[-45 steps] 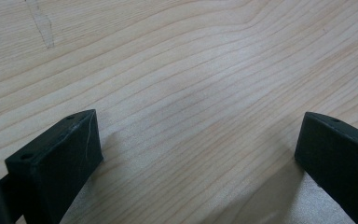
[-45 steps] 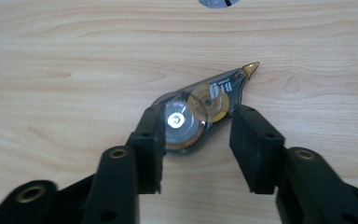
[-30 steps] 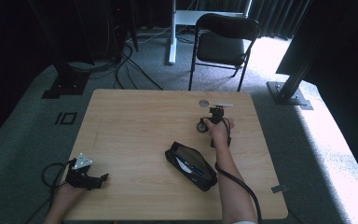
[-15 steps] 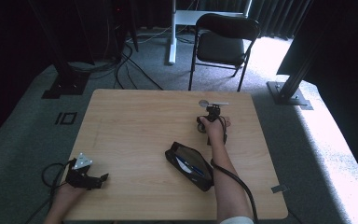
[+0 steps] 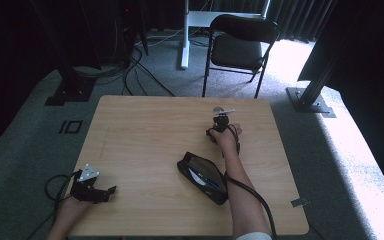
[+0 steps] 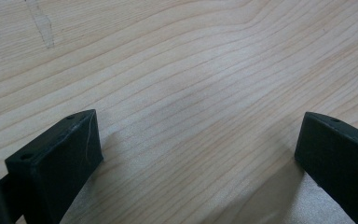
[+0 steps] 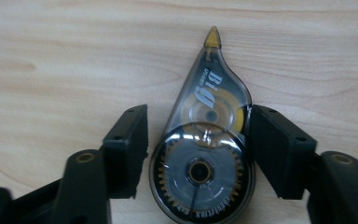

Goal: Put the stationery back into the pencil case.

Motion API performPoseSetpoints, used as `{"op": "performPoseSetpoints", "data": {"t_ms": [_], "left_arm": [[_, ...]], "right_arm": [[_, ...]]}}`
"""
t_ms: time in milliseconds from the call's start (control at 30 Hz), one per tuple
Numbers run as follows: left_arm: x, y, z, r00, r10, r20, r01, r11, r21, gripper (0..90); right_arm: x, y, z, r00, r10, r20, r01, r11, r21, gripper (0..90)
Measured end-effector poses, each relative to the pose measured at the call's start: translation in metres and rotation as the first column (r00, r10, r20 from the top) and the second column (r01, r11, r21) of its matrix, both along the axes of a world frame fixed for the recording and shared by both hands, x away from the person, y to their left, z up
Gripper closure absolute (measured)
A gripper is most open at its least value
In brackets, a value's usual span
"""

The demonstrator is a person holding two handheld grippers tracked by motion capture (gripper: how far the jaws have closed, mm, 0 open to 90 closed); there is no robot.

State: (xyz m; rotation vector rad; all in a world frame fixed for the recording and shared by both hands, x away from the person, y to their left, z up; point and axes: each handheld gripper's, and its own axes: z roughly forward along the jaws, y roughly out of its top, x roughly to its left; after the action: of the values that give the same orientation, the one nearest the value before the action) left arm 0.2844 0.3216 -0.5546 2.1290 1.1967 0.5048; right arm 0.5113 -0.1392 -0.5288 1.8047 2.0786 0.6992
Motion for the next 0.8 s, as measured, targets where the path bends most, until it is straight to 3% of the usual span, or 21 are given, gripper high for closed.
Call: {"op": "performPoseSetpoints", "data": {"t_ms": [67,400,467,800], "left_arm": [[0.000,0.000,0.000,1.0000,0.000,0.000,0.000,1.0000,0.000,0.7],[0.000,0.000,0.000,1.0000,0.000,0.000,0.000,1.0000,0.000,0.7],[0.000,0.000,0.000,1.0000,0.000,0.000,0.000,1.0000,0.001,0.6],[0.000,0.000,0.000,1.0000,0.000,0.000,0.000,1.0000,0.001,0.6]], "right_arm": [[0.000,0.002,0.000,0.9998,0.021,-0.001,-0.021,0.999,-0.030,42.0],[-0.004,0.001,0.008,0.9983,0.050,-0.031,-0.051,0.998,-0.020,47.1],[-0.005,0.000,0.010,0.9975,0.060,-0.038,-0.061,0.997,-0.036,47.3],[-0.013,-0.002,0.027,0.9951,0.096,-0.024,-0.096,0.995,-0.018,47.9]]}}
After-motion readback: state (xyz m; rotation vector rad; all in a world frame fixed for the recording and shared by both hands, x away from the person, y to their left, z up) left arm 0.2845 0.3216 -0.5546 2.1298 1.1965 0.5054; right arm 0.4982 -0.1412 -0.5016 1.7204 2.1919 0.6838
